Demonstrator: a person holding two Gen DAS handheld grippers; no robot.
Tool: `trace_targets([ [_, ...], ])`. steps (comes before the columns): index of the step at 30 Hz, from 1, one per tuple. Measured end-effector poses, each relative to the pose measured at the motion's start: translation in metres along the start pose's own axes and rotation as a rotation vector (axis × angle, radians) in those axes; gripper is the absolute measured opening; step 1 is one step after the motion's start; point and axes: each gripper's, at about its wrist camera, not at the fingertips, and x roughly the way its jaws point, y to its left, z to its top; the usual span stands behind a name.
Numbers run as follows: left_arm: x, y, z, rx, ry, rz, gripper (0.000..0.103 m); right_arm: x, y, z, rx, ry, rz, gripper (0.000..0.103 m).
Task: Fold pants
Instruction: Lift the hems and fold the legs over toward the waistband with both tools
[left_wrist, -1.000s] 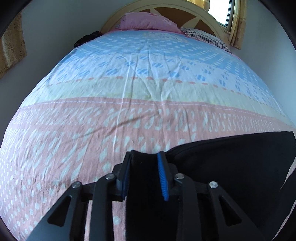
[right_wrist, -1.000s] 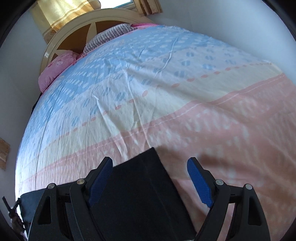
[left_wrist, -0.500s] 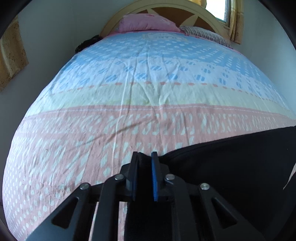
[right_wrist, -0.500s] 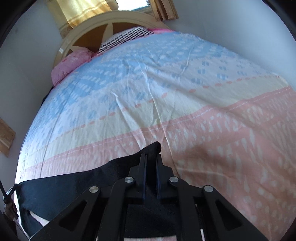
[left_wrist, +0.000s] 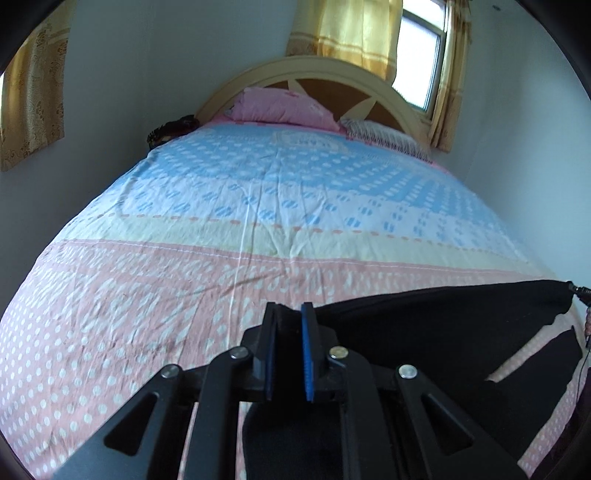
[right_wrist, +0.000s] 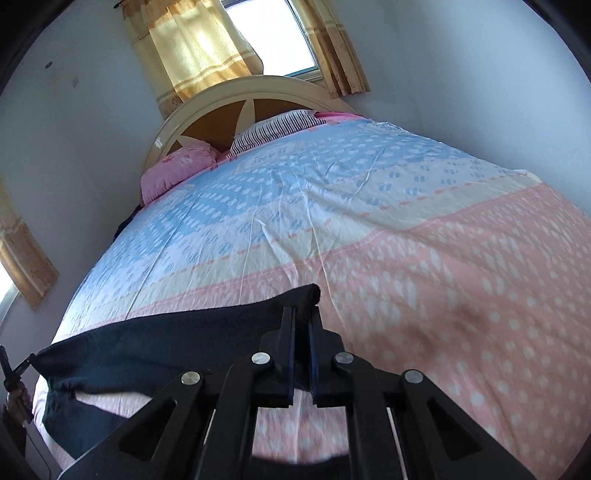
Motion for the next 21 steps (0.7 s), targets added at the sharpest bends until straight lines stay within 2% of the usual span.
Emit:
trace_targets([
  [3, -0.02, 0.001, -0.009, -0.004, -0.045, -0.044, 0.012, -0.017, -0.005, -0.017, 0.007, -0.006, 0.001, 0.005],
  [7, -0.032, 0.008, -0.027, -0.014, -0.05, -0.063, 0.012, -0.035, -0.016, -0.041, 0.03, -0.002, -0.002, 0.005],
  [13, -0.046, 0.011, -0.062, -0.015, -0.045, -0.086, 0.012, -0.05, -0.036, -0.074, 0.081, 0.028, -0.029, 0.005],
  [17, -0.047, 0.013, -0.088, -0.012, -0.014, -0.09, 0.012, -0.051, -0.039, -0.089, 0.074, 0.067, -0.04, 0.006],
  [18, -0.046, 0.014, -0.095, -0.014, -0.006, -0.091, 0.012, -0.055, -0.04, -0.09, 0.085, 0.063, -0.039, 0.009],
  [20, -0.046, 0.013, -0.104, -0.011, -0.002, -0.08, 0.012, -0.062, -0.04, -0.089, 0.1, 0.065, -0.06, 0.03],
  [21, -0.047, 0.012, -0.108, -0.011, -0.006, -0.078, 0.013, -0.068, -0.037, -0.088, 0.095, 0.059, -0.086, 0.043],
])
